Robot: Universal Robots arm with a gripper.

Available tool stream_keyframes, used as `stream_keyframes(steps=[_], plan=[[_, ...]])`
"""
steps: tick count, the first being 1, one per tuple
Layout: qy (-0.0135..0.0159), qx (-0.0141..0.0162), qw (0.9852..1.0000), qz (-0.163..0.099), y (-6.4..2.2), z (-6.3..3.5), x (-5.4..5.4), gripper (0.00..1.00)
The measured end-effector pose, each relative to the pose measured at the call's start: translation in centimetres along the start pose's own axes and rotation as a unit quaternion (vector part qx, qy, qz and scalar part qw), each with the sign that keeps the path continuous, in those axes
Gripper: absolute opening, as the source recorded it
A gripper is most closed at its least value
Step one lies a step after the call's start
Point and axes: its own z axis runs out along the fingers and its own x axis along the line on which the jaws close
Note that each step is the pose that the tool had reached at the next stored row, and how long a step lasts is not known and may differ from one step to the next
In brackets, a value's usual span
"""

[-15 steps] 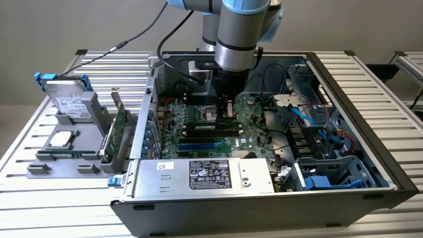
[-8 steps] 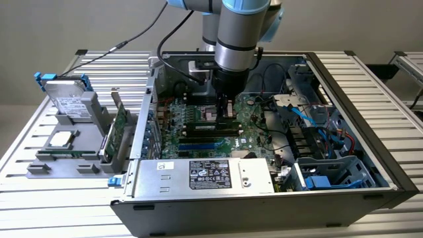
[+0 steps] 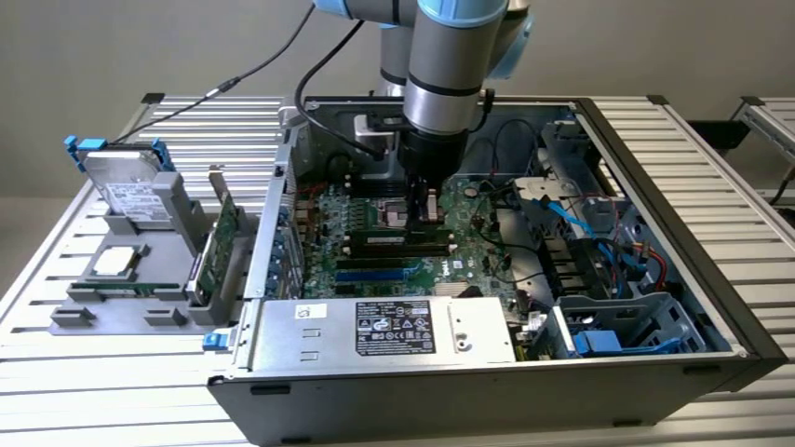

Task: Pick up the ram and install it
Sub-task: 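Insert the ram into the slot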

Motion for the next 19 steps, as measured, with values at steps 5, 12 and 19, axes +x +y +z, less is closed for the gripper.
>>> stream_keyframes(steps=[5, 12, 19], plan=[[0.0, 0.0, 1.0, 0.0, 0.02, 0.01, 0.17, 0.14], [0.0, 0.0, 1.0, 0.0, 0.02, 0.21, 0.17, 0.14], [0.0, 0.0, 1.0, 0.0, 0.0, 0.41, 0.16, 0.14]])
